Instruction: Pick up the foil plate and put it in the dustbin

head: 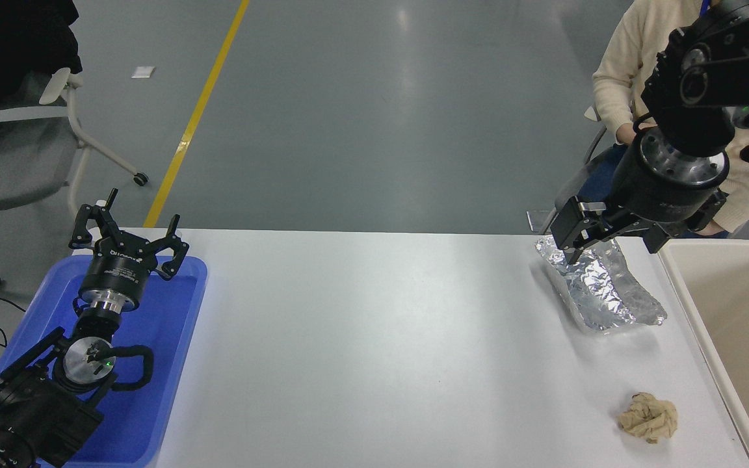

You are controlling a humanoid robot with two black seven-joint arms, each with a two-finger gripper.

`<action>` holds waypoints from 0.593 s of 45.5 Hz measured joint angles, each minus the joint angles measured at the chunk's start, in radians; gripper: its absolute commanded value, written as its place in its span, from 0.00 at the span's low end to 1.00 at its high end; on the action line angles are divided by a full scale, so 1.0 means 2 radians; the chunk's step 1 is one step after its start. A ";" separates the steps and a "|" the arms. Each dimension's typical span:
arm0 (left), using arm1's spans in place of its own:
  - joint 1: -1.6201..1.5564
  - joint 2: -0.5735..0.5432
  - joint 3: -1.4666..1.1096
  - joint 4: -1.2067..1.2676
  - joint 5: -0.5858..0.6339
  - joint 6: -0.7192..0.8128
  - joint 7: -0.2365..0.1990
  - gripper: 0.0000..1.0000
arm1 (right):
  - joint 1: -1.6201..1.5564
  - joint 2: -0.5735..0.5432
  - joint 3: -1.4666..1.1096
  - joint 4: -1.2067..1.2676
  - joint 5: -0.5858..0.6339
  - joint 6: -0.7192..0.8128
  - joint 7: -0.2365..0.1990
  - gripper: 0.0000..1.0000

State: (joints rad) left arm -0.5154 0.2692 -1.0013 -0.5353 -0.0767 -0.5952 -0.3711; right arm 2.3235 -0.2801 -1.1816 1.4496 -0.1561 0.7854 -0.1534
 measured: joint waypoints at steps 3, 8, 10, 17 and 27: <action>0.000 0.000 0.000 0.000 0.000 0.000 0.000 1.00 | 0.000 -0.001 0.000 0.000 0.000 0.000 0.000 1.00; 0.000 0.000 0.000 0.000 0.000 0.000 0.000 1.00 | 0.000 -0.004 0.000 0.000 0.000 0.000 0.000 1.00; 0.000 0.000 0.000 0.000 0.000 0.000 0.000 1.00 | 0.001 -0.005 0.000 0.000 0.000 0.000 0.000 1.00; 0.000 0.000 0.000 0.000 0.000 0.000 0.000 1.00 | 0.001 -0.009 -0.002 -0.002 0.000 0.000 0.000 1.00; 0.000 0.000 0.000 0.000 0.000 -0.001 0.000 1.00 | -0.001 -0.017 -0.008 -0.005 0.000 0.000 0.000 1.00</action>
State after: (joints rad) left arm -0.5154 0.2700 -1.0017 -0.5353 -0.0767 -0.5978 -0.3712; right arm 2.3210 -0.3144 -1.1973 1.4397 -0.1560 0.7854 -0.1534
